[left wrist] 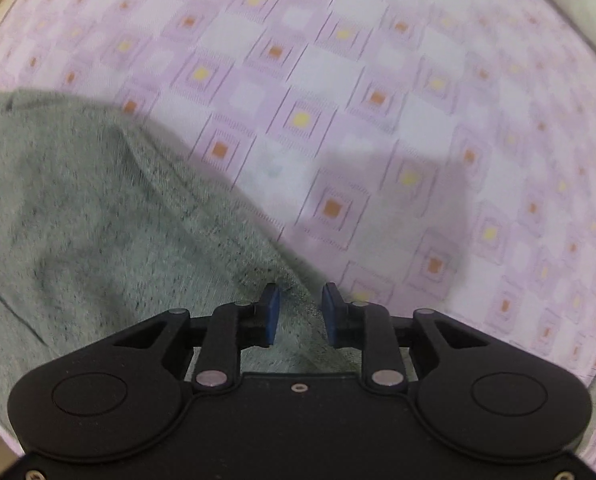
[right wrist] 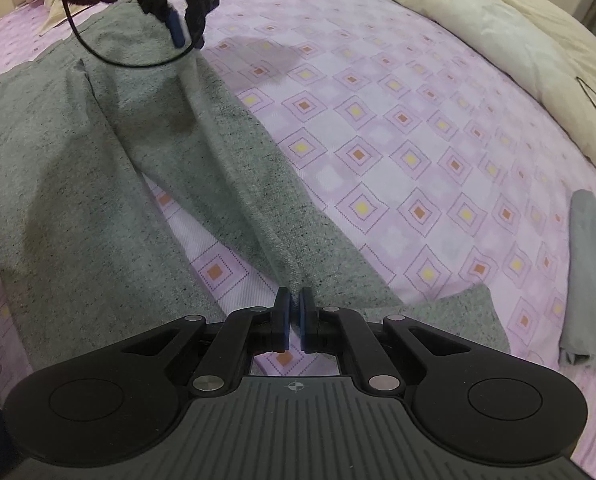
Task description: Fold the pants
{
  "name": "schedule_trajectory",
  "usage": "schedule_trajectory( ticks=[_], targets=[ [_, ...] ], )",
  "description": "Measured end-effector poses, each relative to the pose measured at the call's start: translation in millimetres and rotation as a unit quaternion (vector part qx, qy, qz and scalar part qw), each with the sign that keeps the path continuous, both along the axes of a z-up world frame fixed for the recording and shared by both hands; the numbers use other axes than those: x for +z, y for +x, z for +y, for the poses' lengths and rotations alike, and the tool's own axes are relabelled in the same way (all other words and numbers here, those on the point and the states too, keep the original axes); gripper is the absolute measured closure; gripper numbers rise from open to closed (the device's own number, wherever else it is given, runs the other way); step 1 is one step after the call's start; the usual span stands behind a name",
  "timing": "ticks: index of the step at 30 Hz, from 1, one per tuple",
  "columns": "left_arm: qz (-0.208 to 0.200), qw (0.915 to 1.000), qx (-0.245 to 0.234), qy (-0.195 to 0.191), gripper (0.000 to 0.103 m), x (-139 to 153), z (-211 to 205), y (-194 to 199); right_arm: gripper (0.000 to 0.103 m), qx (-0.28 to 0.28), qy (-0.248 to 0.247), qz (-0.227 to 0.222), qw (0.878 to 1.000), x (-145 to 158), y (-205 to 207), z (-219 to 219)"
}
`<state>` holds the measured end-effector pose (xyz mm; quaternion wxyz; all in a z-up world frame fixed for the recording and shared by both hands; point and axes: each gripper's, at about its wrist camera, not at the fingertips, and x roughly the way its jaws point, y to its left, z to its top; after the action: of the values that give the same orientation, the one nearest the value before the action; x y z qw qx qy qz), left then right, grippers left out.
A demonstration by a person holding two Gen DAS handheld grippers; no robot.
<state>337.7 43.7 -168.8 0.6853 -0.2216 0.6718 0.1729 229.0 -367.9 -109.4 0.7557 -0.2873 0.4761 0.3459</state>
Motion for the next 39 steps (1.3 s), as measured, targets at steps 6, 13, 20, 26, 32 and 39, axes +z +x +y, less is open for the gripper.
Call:
schedule_trajectory(
  ticks=[6, 13, 20, 26, 32, 39],
  targets=[
    [-0.035, 0.9991, 0.022, 0.009, 0.069, 19.0, 4.6, -22.3, 0.098, -0.006, -0.006, -0.015, 1.0, 1.3, -2.9, 3.3],
    [-0.058, 0.9975, 0.039, -0.012, 0.069, 26.8, 17.3, -33.5, 0.098, -0.026, -0.002, -0.022, 0.999, 3.8, -7.2, 3.3],
    [-0.059, 0.9968, 0.047, -0.025, 0.069, 21.8, 8.7, -26.4, 0.098, -0.019, -0.008, -0.024, 0.999, 3.2, -13.0, 6.8],
    [-0.028, 0.9989, 0.026, -0.028, 0.077, 6.2, -2.9, -19.7, 0.098, -0.021, -0.002, -0.024, 0.999, 4.4, -12.0, 4.8],
    [-0.111, 0.9937, 0.013, -0.002, 0.099, 48.0, -17.2, -41.9, 0.098, -0.038, 0.008, -0.056, 0.998, 17.6, -15.6, 0.7],
    [-0.2, 0.9786, -0.047, 0.006, 0.099, 148.4, -21.9, -128.5, 0.098, -0.062, 0.045, -0.106, 0.991, 64.9, -69.3, -15.7]
  ],
)
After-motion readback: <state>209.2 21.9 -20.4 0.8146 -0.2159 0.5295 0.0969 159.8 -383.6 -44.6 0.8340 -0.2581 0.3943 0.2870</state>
